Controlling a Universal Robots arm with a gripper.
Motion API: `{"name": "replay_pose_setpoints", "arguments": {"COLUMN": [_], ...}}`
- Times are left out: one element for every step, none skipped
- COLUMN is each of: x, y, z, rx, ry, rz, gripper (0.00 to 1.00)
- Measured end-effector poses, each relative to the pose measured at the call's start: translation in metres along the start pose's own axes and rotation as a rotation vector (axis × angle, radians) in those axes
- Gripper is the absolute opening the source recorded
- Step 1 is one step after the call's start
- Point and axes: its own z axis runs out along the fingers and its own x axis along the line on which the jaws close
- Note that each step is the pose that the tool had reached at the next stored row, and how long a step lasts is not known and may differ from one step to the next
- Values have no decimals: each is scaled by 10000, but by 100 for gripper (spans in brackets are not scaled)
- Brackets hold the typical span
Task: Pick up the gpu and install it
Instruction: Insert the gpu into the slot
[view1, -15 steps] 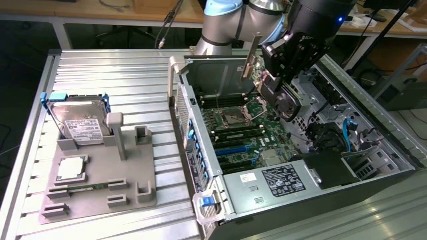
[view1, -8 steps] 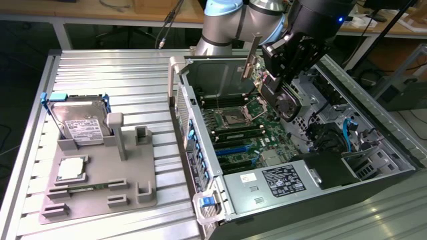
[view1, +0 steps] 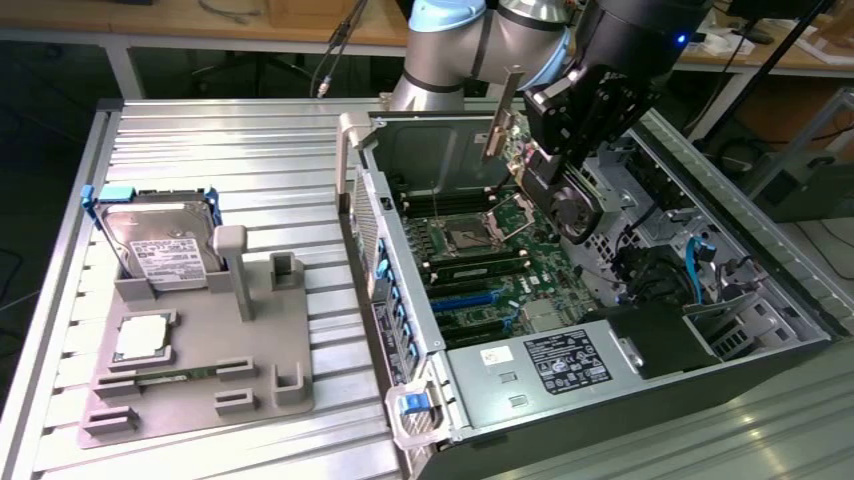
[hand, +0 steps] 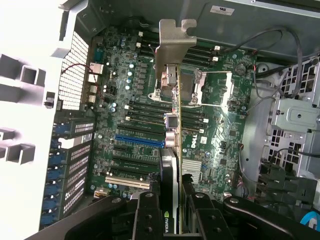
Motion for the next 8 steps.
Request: {"name": "replay_pose_setpoints", "arguments": {"x": [0,0,0,0,0,0,0,0], "y": [0,0,0,0,0,0,0,0], "z": [0,0,0,0,0,0,0,0], "rx": [0,0,0,-1,-1,-1,-2,-2], "ry": [2,4,5,7,8,9,10,12], "rz": [-46,-93,-137,-181,-225,-267,-302,-343], "gripper": [27,27,27,27,27,27,27,27]}}
